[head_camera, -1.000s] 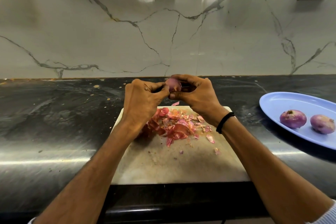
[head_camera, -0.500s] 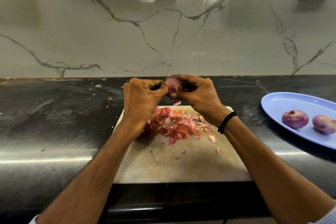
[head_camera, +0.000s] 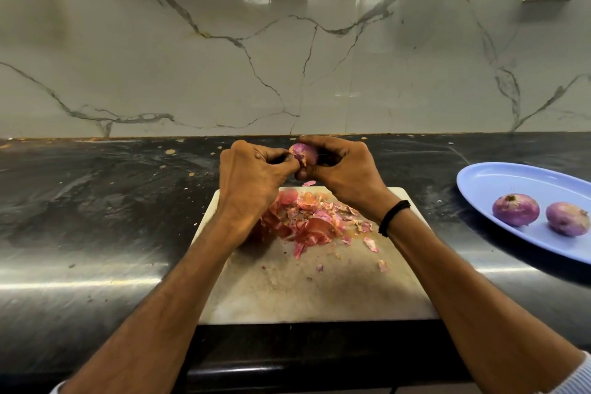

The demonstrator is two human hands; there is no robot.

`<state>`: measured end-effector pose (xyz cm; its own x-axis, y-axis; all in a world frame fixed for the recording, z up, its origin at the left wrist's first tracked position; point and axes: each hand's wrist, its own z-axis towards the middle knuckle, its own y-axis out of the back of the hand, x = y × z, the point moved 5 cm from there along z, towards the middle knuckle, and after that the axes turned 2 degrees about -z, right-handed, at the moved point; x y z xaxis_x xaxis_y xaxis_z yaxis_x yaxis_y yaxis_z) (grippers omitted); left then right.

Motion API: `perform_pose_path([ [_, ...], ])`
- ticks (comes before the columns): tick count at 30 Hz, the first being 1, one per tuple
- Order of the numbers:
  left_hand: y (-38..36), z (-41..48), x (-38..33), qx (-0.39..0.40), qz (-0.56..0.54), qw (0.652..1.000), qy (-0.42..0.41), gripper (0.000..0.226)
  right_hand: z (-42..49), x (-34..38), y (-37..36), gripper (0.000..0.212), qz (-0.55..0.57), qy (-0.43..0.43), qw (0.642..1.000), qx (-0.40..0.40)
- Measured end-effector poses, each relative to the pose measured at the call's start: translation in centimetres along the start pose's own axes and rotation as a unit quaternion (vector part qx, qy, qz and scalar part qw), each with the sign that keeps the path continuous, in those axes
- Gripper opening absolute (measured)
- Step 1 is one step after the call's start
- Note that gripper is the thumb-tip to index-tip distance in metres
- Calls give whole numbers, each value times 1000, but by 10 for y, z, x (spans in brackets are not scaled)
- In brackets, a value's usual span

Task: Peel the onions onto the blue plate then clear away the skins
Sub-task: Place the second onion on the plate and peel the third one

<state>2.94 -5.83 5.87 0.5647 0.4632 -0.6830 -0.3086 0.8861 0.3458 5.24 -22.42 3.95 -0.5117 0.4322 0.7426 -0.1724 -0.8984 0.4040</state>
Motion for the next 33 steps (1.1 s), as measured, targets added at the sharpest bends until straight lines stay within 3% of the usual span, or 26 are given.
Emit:
perform_pose_path([
  [16, 2, -5, -2, -31, 4, 999, 12, 24, -1, 6, -5, 58, 8, 2, 1000, 3],
  [24, 10, -2, 0, -50, -13, 998, 44, 8, -3, 9, -1, 56, 37, 1, 999, 14],
  [30, 14, 5, 16, -75, -100, 982, 139, 7, -4, 11, -1, 55, 106, -23, 994, 19],
  [33, 23, 8, 31, -118, -64, 973, 187, 4, -3, 9, 1, 52, 130, -38, 991, 20],
])
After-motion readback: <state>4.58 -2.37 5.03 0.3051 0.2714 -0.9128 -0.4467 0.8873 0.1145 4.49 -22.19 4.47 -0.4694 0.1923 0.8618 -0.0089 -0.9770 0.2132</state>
